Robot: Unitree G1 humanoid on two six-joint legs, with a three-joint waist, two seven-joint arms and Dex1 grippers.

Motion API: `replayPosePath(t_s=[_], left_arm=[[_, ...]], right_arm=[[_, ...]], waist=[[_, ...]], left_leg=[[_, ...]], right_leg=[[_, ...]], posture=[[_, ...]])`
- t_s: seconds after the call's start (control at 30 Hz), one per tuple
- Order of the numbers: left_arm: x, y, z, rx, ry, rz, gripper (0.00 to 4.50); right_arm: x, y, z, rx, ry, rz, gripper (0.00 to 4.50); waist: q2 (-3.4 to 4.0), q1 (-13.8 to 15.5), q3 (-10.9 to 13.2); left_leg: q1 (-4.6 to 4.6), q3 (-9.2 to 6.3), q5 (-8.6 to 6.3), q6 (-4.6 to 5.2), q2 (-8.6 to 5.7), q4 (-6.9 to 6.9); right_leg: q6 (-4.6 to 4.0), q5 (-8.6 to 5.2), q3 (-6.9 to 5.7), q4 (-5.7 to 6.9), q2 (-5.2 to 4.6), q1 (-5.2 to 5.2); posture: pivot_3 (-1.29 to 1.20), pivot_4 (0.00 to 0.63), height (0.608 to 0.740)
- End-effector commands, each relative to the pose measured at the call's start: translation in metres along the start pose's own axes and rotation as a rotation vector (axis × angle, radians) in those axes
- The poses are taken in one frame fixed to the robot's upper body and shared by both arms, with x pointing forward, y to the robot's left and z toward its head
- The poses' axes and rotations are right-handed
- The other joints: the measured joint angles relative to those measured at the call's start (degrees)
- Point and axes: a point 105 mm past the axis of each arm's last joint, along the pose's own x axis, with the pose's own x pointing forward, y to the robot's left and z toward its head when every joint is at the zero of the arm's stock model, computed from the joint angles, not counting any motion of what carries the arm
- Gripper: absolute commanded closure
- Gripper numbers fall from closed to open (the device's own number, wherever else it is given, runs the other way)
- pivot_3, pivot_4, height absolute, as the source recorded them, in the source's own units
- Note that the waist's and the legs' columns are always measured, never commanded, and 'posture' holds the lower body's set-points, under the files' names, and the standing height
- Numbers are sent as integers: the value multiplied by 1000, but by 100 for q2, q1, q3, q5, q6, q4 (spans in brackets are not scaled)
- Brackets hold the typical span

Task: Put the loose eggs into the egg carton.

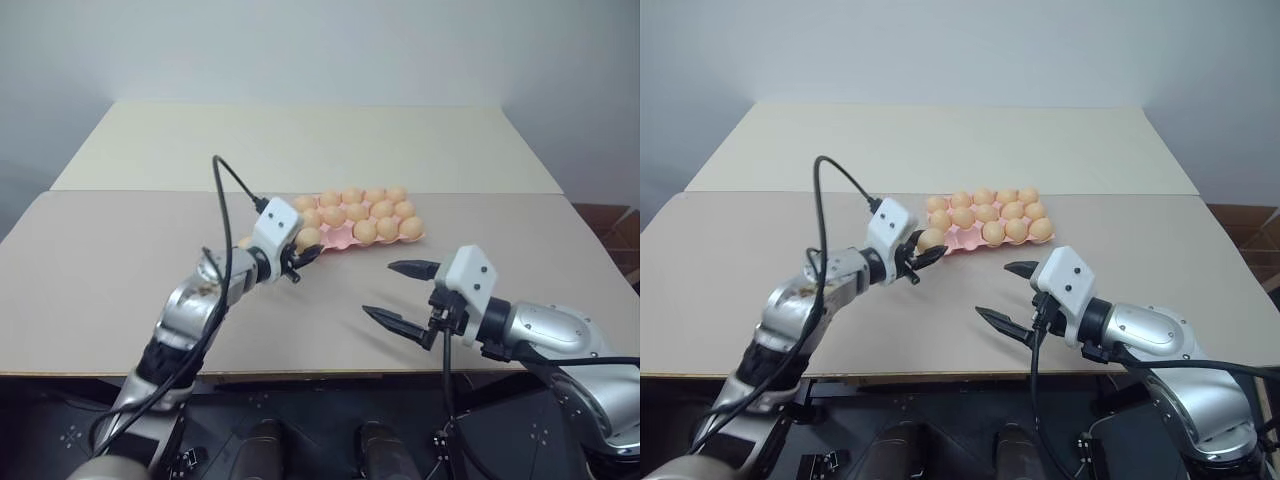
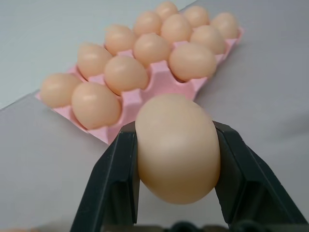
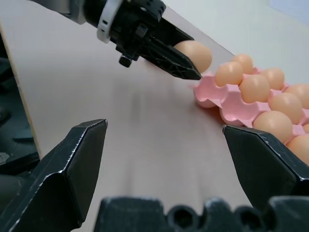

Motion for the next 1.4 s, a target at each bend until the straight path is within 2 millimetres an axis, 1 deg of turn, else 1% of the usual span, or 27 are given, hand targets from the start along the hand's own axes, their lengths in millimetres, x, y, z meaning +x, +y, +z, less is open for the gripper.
replayPosePath(t_s=[0.03,0.23,0.3,0.5,0.63,0.7,0.77,0.83,0.87,0.9,0.93,0.97,1.03,1.1,1.23,1.3,1.4], left_arm=[[16,2,15,67,-40,-34,2778],[45,1,25,126,-46,-92,2778],[52,1,27,149,-46,-101,2778],[66,-2,27,191,-49,-122,2778],[71,-4,21,209,-27,-126,2778],[71,-6,19,215,-27,-139,2054],[70,-8,21,209,-34,-150,1485],[69,-8,22,209,-39,-147,786],[68,-8,22,206,-43,-145,493],[66,-7,23,203,-50,-141,106],[64,-7,25,202,-56,-139,20],[63,-7,25,202,-60,-137,20],[55,0,33,188,-99,-89,20],[40,10,42,152,-146,-40,20],[9,17,52,84,-206,17,20],[-12,23,47,42,-215,68,20],[-38,33,30,-2,-175,160,20]], right_arm=[[1,-6,13,-30,-40,-56,0],[1,-7,17,-9,-43,-79,0],[1,-6,17,-8,-40,-81,0],[0,-4,17,-4,-35,-87,0],[-1,-3,17,-2,-30,-88,0],[-1,-3,17,-2,-29,-88,0],[-2,-3,17,-2,-28,-87,0],[-2,-3,17,-2,-28,-87,0],[-2,-3,17,-2,-28,-86,0],[-1,-4,17,-1,-28,-85,0],[-1,-4,17,-1,-28,-85,0],[-2,-4,17,-1,-28,-84,0],[-1,-4,18,-1,-31,-85,0],[-1,-5,19,-1,-35,-86,0],[-1,-4,20,0,-40,-83,0],[1,-3,21,3,-46,-79,0],[3,-2,22,7,-55,-77,0]], waist=[[0,-1,0],[0,23,0],[0,34,0],[-1,24,0],[-1,31,0],[-1,27,0],[-1,28,1],[-1,31,1],[-1,31,1],[-1,29,1],[-1,25,1],[-1,23,1],[-1,10,1],[-1,-15,1],[-1,-51,0],[0,-63,0],[0,-94,0]], left_leg=[[0,0,0,0,0,0],[-12,0,-1,1,-1,0],[-28,0,0,1,-2,2],[-39,0,-2,3,-2,2],[-42,-1,-2,3,-2,2],[-42,-1,-2,3,-2,2],[-45,-1,-2,3,-2,2],[-46,-2,-2,3,-2,2],[-46,-2,-2,3,-2,3],[-46,-2,-2,3,-2,3],[-46,-2,-2,3,-2,3],[-46,-2,-2,3,-1,3],[-45,-3,-2,3,-1,3],[-45,-3,-2,3,-1,3],[-45,-7,-1,3,0,3],[-42,-8,-1,3,0,4],[-32,-9,-2,3,0,4]], right_leg=[[1,0,2,-1,0,0],[2,0,-2,-7,0,-4],[4,1,-2,-6,0,-20],[5,1,-1,-4,0,-33],[7,2,-1,-4,0,-34],[7,2,-1,-4,0,-34],[7,2,-1,-3,0,-38],[7,2,-2,-3,0,-36],[7,2,-2,-3,0,-36],[8,3,-2,-3,0,-36],[8,3,-2,-3,0,-36],[8,3,-2,-2,0,-37],[8,3,-2,-1,0,-38],[8,3,0,0,0,-38],[8,3,0,8,0,-40],[8,3,0,8,-1,-37],[8,3,5,14,-1,-33]], posture=[[0,150,740],[0,150,740],[0,150,740],[0,150,740],[0,150,740],[0,150,740],[0,150,740],[0,150,740],[0,150,740],[0,150,740],[0,150,740],[0,150,740],[0,150,740],[0,150,740],[0,150,740],[0,150,740],[0,150,740]])
